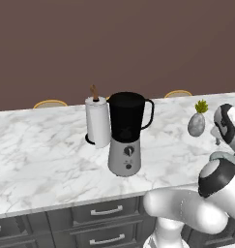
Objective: Close the lid blender by securely placing the lid on top.
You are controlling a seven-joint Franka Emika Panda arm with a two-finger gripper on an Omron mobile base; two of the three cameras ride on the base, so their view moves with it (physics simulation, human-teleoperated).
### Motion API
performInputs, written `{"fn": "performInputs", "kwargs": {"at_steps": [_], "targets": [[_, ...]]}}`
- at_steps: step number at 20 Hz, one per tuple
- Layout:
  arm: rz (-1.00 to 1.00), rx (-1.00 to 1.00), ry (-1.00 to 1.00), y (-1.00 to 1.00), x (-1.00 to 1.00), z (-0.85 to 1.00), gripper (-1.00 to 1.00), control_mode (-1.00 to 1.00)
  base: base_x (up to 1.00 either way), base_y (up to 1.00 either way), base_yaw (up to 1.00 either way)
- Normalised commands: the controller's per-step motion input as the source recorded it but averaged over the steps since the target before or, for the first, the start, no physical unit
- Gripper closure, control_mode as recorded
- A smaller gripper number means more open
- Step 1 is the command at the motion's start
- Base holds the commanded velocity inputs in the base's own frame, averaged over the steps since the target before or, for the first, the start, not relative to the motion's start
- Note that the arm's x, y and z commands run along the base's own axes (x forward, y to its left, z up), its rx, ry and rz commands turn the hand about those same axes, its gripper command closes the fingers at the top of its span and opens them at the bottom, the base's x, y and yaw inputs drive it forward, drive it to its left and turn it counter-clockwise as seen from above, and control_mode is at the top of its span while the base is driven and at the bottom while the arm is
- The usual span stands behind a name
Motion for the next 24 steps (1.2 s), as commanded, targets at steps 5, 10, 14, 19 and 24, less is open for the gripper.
{"fn": "performInputs", "kwargs": {"at_steps": [5, 10, 14, 19, 24], "targets": [[0.00, 0.06, 0.12, -0.34, 0.20, -0.24, -1.00, -1.00, 0.00, 0.00, 0.00], [0.00, 0.02, 0.16, -0.27, 0.02, -0.24, -1.00, -1.00, 0.00, 0.00, 0.00], [0.00, 0.00, 0.14, -0.06, 0.11, -0.33, -1.00, -1.00, 0.00, 0.00, 0.00], [0.00, 0.00, 0.07, -0.01, 0.13, -0.29, -1.00, -1.00, 0.00, 0.00, 0.00], [0.00, 0.03, 0.00, -0.02, 0.08, -0.22, -1.00, -1.00, 0.00, 0.00, 0.00]]}}
